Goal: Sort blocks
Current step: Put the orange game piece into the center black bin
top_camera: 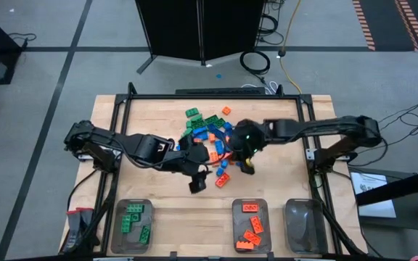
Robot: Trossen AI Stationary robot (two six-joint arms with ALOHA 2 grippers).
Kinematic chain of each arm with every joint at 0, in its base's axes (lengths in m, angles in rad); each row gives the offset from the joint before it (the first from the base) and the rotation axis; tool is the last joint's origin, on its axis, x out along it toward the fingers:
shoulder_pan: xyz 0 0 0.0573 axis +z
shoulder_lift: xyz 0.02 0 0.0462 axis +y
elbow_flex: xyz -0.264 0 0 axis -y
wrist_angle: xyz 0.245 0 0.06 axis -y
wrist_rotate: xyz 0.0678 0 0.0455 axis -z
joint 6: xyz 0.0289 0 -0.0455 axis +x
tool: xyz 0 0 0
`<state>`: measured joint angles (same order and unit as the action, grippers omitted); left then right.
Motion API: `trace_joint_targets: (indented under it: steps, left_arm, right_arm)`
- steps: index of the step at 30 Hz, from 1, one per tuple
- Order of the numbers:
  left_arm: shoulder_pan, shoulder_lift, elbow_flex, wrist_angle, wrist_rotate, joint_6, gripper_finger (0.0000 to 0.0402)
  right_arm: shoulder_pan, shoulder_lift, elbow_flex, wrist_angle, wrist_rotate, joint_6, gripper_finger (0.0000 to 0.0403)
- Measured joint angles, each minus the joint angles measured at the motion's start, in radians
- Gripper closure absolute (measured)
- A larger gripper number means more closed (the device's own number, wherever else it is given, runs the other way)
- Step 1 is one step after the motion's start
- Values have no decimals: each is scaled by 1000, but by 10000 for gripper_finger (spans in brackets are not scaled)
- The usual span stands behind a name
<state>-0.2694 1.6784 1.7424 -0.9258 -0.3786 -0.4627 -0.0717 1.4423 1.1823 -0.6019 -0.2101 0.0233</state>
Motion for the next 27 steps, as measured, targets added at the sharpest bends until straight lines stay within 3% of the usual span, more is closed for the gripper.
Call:
trace_joint_targets:
  steps: [5,9,12,17,22,27]
  left_arm:
    - [21,20,-39,-5,-175,-250,141]
    - [37,86,-99,92,-222,-372,141]
    - [38,162,-114,187,-225,-369,141]
    - [25,304,-116,207,-224,-412,141]
    - [16,405,-116,210,-219,-528,141]
    - [17,460,-116,211,-210,-594,141]
  right_arm:
    - [15,-84,305,-429,342,-47,403]
    - [23,-181,507,-614,516,-37,403]
    - [20,-276,605,-645,576,-6,403]
    - [20,-420,661,-650,658,108,403]
    - [20,-516,661,-728,661,222,403]
    - [20,-531,660,-846,659,292,403]
